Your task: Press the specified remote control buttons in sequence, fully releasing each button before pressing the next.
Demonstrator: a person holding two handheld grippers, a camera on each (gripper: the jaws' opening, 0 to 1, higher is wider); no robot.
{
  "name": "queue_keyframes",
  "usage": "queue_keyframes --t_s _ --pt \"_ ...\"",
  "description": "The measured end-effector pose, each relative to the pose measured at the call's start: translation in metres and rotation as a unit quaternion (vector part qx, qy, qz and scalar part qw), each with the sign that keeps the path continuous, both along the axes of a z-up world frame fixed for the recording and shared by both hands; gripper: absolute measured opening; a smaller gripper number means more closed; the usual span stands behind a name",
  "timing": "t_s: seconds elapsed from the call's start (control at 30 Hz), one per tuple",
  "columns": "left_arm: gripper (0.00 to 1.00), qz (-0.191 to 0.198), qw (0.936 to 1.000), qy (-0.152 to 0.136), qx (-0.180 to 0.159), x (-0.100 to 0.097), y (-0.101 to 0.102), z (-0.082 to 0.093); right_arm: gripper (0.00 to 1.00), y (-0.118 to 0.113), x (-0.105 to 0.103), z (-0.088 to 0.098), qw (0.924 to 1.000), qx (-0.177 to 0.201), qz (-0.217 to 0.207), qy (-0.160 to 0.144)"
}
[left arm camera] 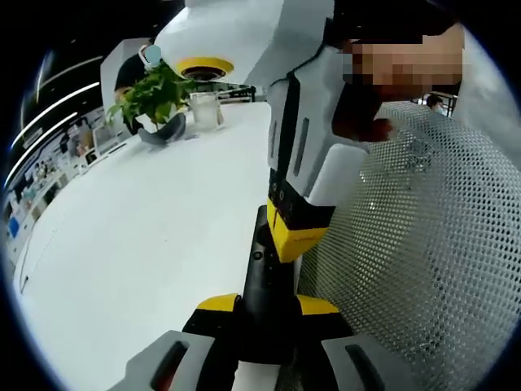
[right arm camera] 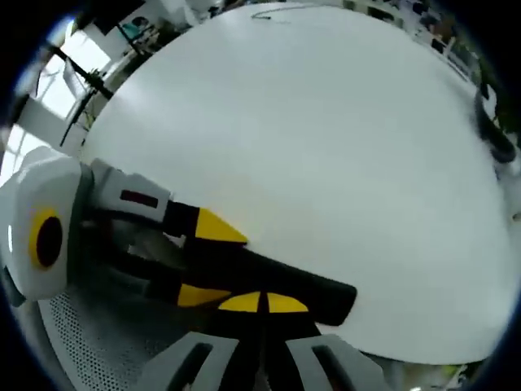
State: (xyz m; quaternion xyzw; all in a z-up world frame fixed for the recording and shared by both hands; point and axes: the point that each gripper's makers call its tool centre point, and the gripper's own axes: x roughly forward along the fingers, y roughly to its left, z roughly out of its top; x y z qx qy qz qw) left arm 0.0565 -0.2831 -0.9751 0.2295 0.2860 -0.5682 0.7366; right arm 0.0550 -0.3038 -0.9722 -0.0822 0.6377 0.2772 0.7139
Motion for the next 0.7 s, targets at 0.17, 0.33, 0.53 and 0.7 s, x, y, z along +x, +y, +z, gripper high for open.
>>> queue_keyframes --t_s 0.17,0.33,0.53,0.7 --pt "0.25 0.009 0.9997 0.008 0.02 0.0 0.002 0.0 0.0 0.001 -0.002 0.0 0.9998 -0.014 0.007 -0.014" --pt "0.25 0.02 0.999 0.022 0.033 0.002 0.011 -0.001 0.0 -0.001 -0.004 -0.004 0.9998 -0.017 0.005 -0.007" --pt "0.25 0.015 0.9992 0.011 0.036 0.003 0.012 -0.002 0.0 0.0 -0.002 -0.003 0.9997 0.014 -0.005 -0.019" --pt "0.25 0.016 0.9993 0.009 0.031 0.003 0.01 -0.001 0.0 0.0 -0.001 -0.001 0.9992 0.037 -0.005 -0.016"
